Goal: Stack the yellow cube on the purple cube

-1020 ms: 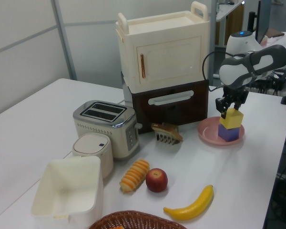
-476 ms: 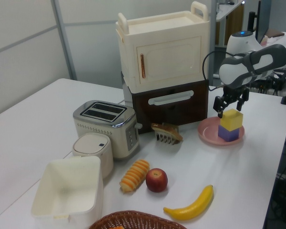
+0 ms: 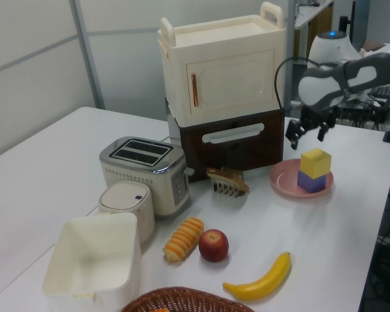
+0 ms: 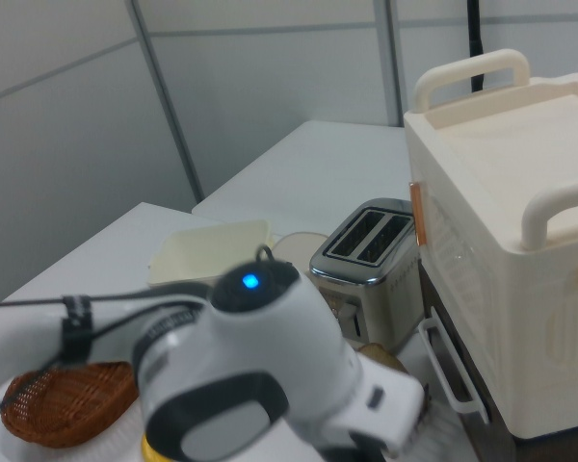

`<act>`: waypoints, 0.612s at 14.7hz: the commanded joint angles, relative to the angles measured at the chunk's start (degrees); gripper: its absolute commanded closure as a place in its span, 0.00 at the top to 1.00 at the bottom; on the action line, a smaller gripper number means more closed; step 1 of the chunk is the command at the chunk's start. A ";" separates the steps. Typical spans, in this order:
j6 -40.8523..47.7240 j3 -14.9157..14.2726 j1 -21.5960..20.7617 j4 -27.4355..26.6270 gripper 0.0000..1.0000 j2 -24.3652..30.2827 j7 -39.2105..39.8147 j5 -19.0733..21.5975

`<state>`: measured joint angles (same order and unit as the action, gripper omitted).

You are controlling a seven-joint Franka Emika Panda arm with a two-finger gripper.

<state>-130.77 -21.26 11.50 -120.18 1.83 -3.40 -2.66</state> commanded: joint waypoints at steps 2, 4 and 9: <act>13.57 3.93 -4.89 9.84 1.00 4.85 -7.66 0.64; 25.50 8.83 -4.82 19.06 1.00 4.42 -11.96 0.81; 31.54 23.34 -4.38 22.27 1.00 3.80 -11.89 0.55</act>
<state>-101.36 -5.10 6.90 -99.01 7.06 -14.42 -2.62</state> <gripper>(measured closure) 0.000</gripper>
